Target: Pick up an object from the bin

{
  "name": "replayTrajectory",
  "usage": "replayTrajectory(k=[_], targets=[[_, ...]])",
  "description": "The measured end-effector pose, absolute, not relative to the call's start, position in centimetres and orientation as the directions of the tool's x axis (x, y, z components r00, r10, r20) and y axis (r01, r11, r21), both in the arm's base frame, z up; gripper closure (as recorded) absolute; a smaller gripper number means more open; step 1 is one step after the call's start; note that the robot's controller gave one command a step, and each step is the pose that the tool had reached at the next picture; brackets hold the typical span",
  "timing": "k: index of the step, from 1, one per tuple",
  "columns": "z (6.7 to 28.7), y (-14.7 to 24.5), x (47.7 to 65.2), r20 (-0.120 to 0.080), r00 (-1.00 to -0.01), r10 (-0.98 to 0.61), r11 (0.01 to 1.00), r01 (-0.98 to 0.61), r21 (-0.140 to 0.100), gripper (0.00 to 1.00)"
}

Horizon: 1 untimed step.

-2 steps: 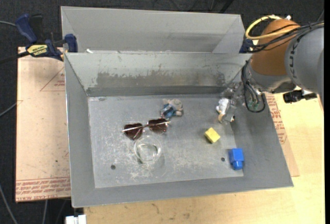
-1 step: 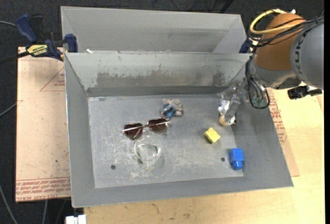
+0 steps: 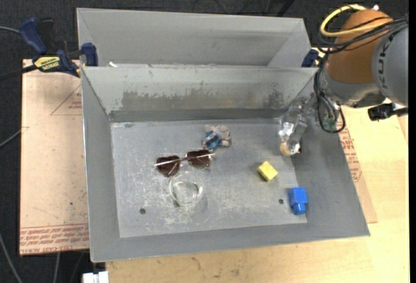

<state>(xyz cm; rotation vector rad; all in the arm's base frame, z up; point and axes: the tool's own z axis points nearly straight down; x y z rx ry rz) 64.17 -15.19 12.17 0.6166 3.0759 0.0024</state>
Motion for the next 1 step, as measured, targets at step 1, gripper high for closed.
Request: replayTrajectory(k=[1], targets=[[13.52, -15.26, 64.25, -0.008, -0.922, 0.386, 0.923, 0.386, 0.003, 1.0]])
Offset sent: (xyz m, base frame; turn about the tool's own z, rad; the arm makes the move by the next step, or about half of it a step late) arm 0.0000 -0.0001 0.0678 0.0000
